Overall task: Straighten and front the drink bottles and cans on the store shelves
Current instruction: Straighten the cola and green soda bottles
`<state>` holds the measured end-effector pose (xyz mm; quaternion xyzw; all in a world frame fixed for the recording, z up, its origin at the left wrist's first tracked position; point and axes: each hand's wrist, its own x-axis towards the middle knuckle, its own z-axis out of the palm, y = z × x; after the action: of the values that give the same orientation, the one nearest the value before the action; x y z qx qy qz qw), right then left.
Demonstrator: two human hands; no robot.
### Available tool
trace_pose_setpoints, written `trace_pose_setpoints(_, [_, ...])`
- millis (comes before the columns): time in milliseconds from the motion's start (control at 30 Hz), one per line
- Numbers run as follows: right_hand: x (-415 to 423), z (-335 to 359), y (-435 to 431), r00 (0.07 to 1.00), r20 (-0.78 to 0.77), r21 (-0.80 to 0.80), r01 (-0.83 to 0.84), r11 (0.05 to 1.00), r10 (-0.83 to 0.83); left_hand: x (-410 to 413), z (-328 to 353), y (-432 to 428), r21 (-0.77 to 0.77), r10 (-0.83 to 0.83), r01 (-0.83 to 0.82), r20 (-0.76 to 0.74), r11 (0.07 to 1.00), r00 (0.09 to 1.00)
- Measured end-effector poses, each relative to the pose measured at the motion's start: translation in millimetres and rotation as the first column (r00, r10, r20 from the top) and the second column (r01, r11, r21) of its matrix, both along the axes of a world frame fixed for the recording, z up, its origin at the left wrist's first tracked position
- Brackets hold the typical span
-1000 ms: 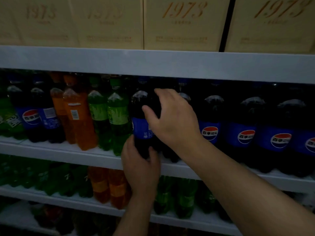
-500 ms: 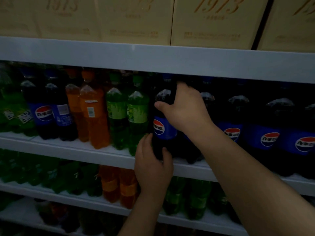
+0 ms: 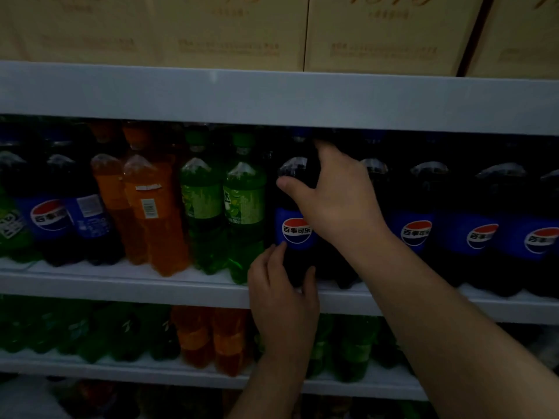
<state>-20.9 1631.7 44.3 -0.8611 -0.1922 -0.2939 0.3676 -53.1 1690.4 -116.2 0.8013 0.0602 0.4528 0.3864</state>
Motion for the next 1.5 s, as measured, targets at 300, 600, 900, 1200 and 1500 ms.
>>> trace_pose_setpoints(300, [-20,-38,10,0.931,0.362,0.055,0.034,0.998,-0.051,-21,-2,48,0.002,0.109,-0.109,-0.012,0.994,0.994])
trace_pose_setpoints(600, [-21,-28,52,0.97,0.24,-0.081,-0.003,0.997,0.023,-12,10,87,0.036,0.017,-0.012,-0.12,0.999,0.993])
trace_pose_setpoints(900, [-15,-18,89,0.936,0.189,-0.088,0.318,0.944,-0.298,-12,-3,121,0.095,-0.261,0.26,-0.004,0.961,0.965])
trace_pose_setpoints(1200, [-12,-7,94,0.936,0.085,0.049,0.34,0.939,-0.343,-2,-1,138,0.071,-0.408,0.405,0.028,0.912,0.913])
trace_pose_setpoints(1500, [-11,0,77,0.979,0.04,0.036,0.197,0.98,-0.199,-6,11,114,-0.022,-0.334,0.333,-0.054,0.943,0.941])
